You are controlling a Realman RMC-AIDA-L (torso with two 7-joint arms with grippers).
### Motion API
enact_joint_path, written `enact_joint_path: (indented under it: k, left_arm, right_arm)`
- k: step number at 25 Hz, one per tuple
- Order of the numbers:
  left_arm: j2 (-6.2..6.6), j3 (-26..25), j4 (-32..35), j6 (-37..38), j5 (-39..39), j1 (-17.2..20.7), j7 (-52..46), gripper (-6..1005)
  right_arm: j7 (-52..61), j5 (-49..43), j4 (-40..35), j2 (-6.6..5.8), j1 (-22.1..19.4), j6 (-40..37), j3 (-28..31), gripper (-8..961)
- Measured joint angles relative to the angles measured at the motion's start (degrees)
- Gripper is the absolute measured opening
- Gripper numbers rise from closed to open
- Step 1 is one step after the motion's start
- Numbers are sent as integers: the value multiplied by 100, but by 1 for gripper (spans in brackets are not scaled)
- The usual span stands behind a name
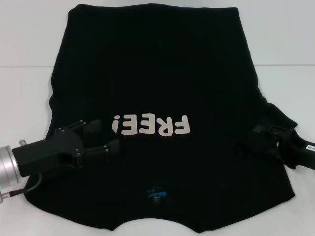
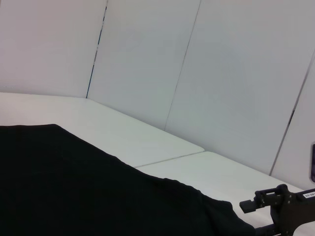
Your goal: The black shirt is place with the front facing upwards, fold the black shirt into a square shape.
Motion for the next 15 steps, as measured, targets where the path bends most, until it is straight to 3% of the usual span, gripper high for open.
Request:
enact_joint_path:
  k: [15]
  left_arm:
    - [3,0,0,-19,0,-39,-2,908]
  right_arm:
    - [1,12,-6,43,223,192,-81,733]
